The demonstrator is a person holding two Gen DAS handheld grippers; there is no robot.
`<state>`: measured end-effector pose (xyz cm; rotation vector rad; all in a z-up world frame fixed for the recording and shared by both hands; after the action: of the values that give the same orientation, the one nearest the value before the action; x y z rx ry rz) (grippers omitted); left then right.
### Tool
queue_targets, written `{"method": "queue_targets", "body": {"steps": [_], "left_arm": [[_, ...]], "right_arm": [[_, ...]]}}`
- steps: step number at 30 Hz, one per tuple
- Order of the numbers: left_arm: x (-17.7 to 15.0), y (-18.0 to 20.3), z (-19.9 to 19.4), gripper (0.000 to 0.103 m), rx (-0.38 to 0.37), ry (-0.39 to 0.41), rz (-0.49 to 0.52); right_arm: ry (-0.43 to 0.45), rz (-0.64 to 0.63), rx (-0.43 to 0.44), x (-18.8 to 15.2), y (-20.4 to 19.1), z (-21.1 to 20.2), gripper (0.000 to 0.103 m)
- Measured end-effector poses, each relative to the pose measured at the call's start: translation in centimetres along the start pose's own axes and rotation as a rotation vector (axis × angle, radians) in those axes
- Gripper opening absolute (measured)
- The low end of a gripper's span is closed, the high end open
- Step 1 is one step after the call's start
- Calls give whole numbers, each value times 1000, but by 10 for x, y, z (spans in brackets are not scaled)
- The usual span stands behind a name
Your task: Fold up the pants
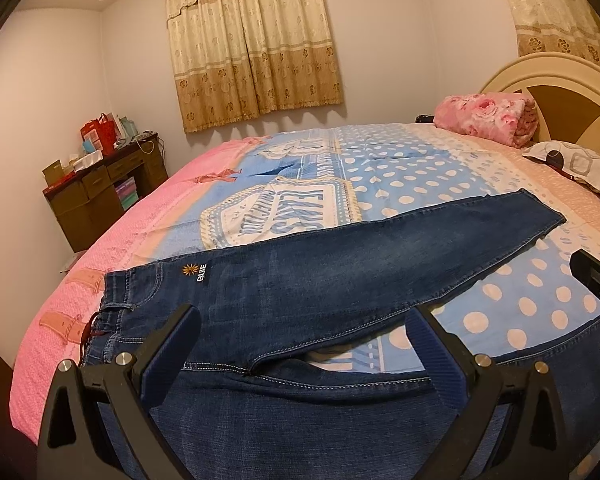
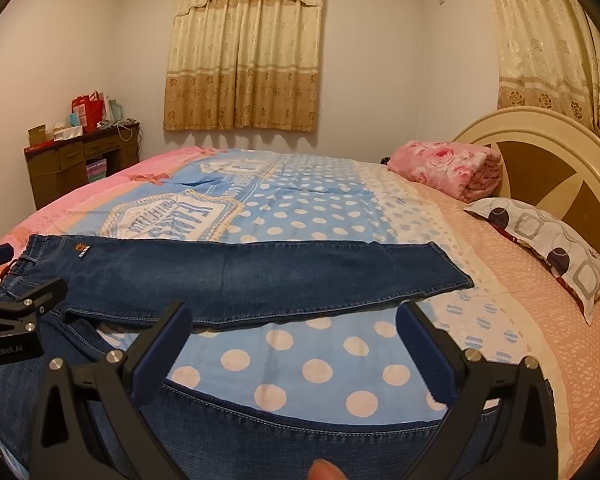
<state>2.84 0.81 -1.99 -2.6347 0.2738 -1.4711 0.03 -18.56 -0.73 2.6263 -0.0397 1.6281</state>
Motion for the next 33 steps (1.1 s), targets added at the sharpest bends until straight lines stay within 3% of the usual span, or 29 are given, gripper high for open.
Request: {"method": "queue_targets", "body": {"steps": [33], "left_arm": [[-7,1,10,102,0,-20,-2]], "right_arm": [[-17,1,30,-10,0,9,103]]}}
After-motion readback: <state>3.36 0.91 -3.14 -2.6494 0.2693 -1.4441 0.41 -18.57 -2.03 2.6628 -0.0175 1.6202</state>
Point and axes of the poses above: each gripper's, at about its wrist camera, not at the fingertips, and z roughly the way its jaws point, y to its right, x to its top, the point moved 2 cm from there along z, roughly the way its jaws point, and after that the axes turned 3 degrees about z, right-handed, at the moved point
